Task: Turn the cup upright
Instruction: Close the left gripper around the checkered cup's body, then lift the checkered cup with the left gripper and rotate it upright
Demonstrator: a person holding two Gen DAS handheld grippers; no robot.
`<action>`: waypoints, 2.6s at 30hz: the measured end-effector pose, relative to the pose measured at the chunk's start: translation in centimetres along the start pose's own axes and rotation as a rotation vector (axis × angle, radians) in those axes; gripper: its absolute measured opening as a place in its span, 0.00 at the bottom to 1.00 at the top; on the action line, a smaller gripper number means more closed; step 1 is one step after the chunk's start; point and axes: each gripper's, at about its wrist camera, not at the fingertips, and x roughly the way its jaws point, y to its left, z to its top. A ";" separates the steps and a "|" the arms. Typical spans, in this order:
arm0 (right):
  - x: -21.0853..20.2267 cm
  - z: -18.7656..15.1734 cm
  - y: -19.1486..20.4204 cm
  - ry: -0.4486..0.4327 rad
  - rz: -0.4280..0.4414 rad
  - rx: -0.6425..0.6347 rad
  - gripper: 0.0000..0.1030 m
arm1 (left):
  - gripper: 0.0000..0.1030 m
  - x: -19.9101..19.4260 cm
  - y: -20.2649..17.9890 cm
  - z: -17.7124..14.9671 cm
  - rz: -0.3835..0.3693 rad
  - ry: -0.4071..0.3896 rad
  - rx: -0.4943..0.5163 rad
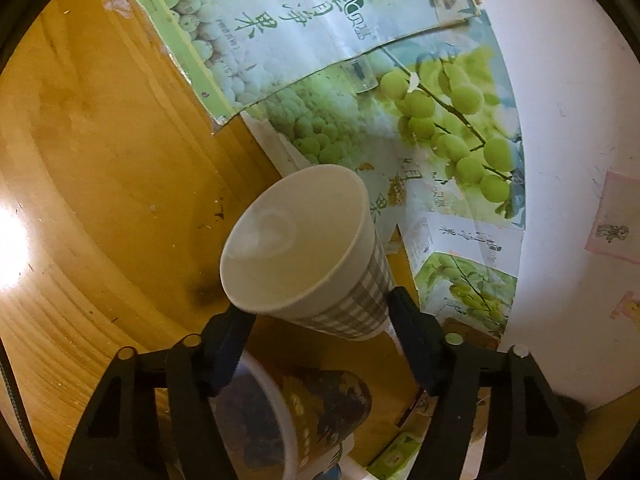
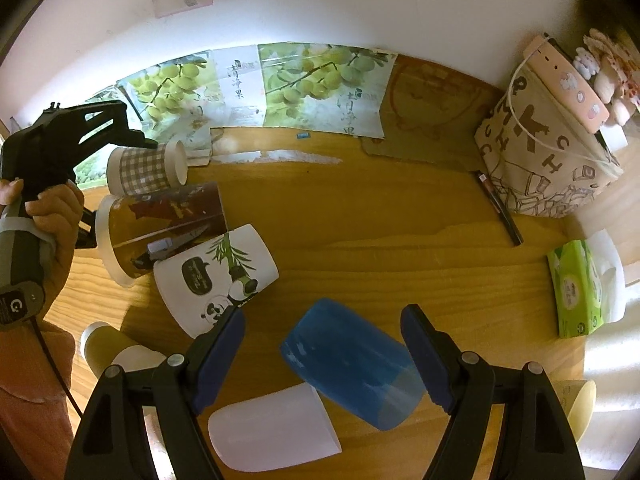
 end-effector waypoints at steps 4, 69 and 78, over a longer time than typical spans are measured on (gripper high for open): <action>-0.1 -0.3 -0.2 0.003 -0.005 0.012 0.78 | 0.58 -0.3 -0.1 0.0 -0.023 -0.009 0.009; -0.1 -2.6 -1.1 0.021 0.004 0.059 0.78 | 0.62 -0.8 -3.3 1.2 0.079 -0.028 0.244; -1.7 -3.7 -0.6 -0.018 0.041 0.081 0.78 | 0.62 -4.4 -4.6 -1.0 0.096 -0.055 0.371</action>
